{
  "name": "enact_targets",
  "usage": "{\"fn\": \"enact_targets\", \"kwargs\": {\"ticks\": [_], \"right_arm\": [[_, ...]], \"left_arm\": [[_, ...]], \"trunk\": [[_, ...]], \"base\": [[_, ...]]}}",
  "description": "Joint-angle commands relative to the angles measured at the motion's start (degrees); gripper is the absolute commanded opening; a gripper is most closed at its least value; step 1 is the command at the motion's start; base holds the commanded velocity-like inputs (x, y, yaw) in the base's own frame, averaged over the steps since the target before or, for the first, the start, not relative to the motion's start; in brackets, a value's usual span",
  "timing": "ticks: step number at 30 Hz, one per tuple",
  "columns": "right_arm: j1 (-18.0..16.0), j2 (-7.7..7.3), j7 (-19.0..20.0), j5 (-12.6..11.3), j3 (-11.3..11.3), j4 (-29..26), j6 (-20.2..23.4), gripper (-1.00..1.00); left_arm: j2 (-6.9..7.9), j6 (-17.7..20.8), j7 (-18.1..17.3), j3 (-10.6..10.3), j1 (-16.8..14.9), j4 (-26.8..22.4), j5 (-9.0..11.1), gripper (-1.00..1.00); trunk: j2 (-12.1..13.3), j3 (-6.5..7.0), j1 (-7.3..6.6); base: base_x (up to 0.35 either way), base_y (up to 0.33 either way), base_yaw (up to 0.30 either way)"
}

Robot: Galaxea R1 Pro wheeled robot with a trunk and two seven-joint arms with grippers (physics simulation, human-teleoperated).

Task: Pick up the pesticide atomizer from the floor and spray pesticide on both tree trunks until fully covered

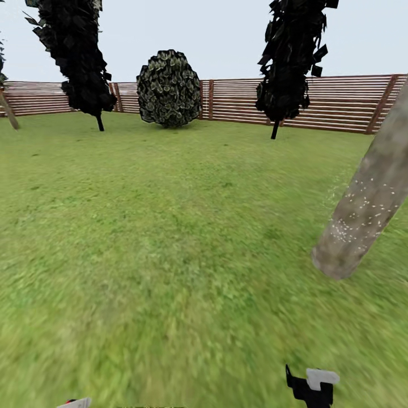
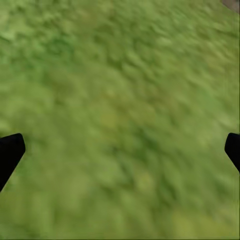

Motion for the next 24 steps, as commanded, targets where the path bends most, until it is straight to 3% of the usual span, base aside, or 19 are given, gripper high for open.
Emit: {"fn": "enact_targets", "kwargs": {"ticks": [1, 24], "right_arm": [[0.00, -0.01, 0.00, 0.00, 0.00, 0.00, 0.00, 1.00], [0.00, 0.00, 0.00, 0.00, 0.00, 0.00, 0.00, 1.00]], "left_arm": [[0.00, 0.00, 0.00, 0.01, 0.00, 0.00, 0.02, -1.00], [0.02, 0.06, 0.00, 0.01, 0.00, 0.05, 0.02, -1.00]], "trunk": [[0.00, 0.00, 0.00], [0.00, 0.00, 0.00]], "base": [[0.000, 0.303, 0.279], [-0.061, 0.288, 0.279]]}}
